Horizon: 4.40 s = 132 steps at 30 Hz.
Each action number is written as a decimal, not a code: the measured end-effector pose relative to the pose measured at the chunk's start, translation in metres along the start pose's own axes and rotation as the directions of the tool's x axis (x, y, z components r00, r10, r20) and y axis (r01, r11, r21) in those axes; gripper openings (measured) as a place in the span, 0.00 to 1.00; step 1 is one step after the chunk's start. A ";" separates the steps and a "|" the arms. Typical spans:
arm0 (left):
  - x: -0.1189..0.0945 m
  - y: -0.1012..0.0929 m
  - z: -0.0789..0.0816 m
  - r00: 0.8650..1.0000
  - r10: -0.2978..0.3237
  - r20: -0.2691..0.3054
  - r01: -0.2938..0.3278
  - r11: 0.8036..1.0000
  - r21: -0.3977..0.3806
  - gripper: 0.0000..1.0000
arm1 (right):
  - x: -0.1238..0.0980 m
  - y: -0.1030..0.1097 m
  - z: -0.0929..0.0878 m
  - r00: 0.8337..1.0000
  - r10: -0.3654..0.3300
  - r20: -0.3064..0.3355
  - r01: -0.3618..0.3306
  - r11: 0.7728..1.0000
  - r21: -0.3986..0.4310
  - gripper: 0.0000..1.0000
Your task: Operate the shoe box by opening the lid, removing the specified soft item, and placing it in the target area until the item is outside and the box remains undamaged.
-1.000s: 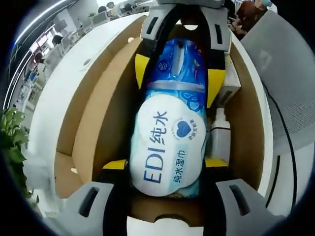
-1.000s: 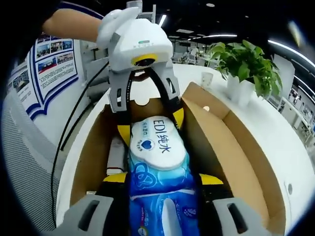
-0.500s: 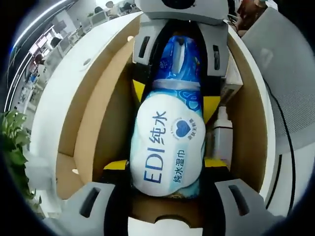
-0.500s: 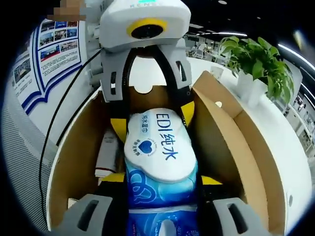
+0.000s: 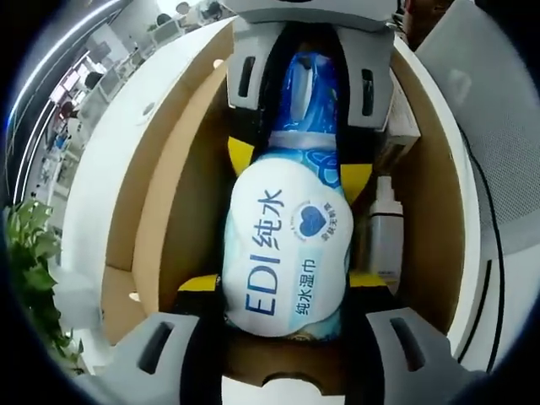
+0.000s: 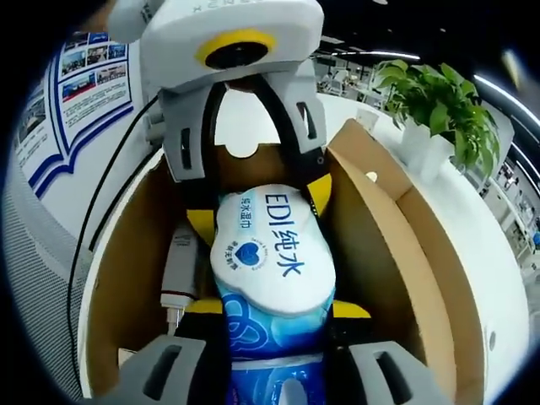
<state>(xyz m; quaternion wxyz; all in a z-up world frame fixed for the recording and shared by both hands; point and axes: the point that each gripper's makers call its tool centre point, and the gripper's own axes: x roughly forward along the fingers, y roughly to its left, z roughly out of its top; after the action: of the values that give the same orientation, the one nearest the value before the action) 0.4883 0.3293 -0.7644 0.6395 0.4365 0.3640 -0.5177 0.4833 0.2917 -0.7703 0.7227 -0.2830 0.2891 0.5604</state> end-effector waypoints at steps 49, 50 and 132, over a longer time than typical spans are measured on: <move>-0.049 0.003 0.027 1.000 0.014 -0.004 -0.014 1.000 0.024 0.52 | -0.046 -0.003 0.033 0.994 -0.033 0.100 0.033 0.999 -0.006 0.26; -0.050 0.002 0.029 1.000 0.013 -0.004 -0.012 1.000 0.023 0.52 | -0.048 -0.003 0.033 0.995 -0.030 0.100 0.030 1.000 -0.006 0.26; -0.043 -0.004 0.260 0.996 -0.038 0.085 0.030 0.995 0.093 0.52 | -0.252 -0.044 -0.075 0.989 -0.107 0.101 0.102 0.993 0.052 0.27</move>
<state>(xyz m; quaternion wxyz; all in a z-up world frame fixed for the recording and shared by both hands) 0.4791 0.1003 -0.6338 0.6250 0.4362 0.3194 -0.5631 0.4674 0.0648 -0.6321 0.7714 -0.2514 0.2490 0.5290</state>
